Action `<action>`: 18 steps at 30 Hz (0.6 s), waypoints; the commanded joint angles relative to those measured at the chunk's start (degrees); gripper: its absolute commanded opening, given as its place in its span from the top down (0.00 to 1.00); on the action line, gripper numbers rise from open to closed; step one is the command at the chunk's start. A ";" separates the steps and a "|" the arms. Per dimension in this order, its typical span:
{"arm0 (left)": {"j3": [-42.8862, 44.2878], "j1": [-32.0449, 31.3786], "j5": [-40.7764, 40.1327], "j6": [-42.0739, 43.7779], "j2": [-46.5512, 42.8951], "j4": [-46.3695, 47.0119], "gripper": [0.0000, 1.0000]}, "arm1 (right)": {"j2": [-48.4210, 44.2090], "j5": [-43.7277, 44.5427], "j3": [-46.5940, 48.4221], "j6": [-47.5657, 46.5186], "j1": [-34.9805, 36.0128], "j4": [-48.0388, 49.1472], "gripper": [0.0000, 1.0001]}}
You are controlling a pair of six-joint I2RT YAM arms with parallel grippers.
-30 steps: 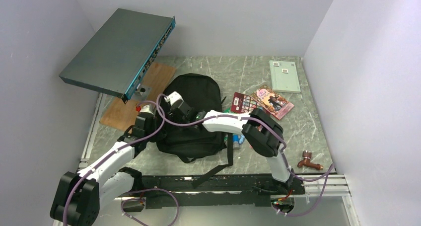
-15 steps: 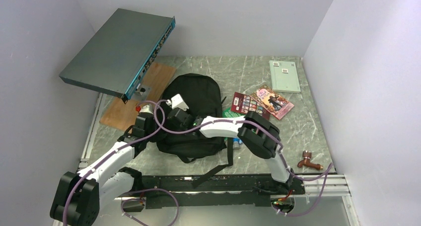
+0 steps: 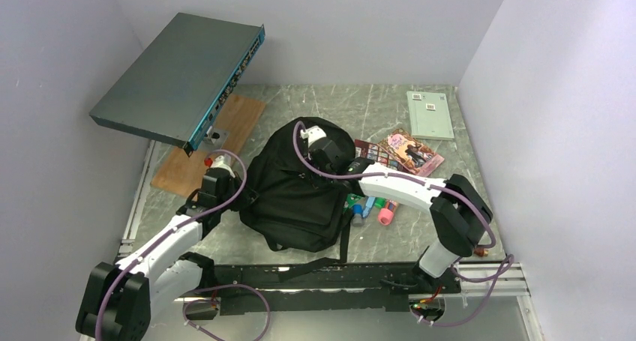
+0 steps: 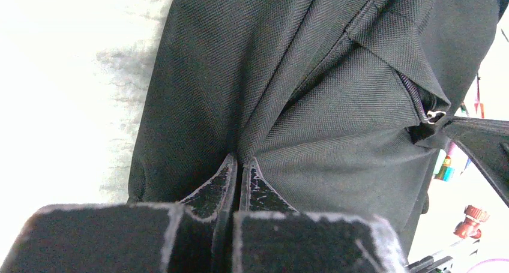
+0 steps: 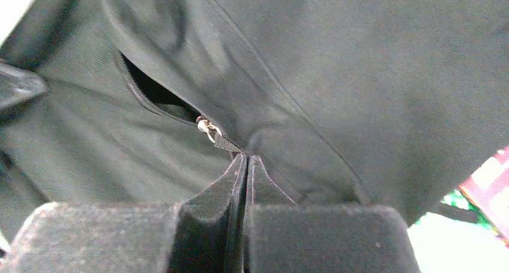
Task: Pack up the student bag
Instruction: Unzip the student bag at the center of the board.
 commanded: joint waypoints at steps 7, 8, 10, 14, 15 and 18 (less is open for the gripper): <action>0.80 3.28 -8.57 1.98 -0.17 -8.30 1.00 | -1.68 25.53 -6.87 -13.38 7.07 -6.40 1.00; 1.01 3.44 -8.52 1.95 -0.36 -8.52 1.00 | -0.61 29.89 -6.15 -10.51 6.47 -8.76 1.00; 1.26 3.50 -8.64 1.95 -1.08 -8.73 1.00 | 0.67 33.73 -4.16 -4.06 4.92 -14.60 1.00; 0.87 3.63 -8.89 2.15 -1.87 -8.30 1.00 | -2.51 30.62 -4.60 4.16 4.68 -20.01 1.00; 1.21 3.67 -8.91 2.21 -1.63 -8.63 1.00 | -3.26 30.32 -4.93 6.39 4.67 -21.23 1.00; 2.52 3.67 -8.56 2.45 -0.43 -10.01 1.00 | -3.31 27.94 -4.37 8.73 4.24 -23.93 1.00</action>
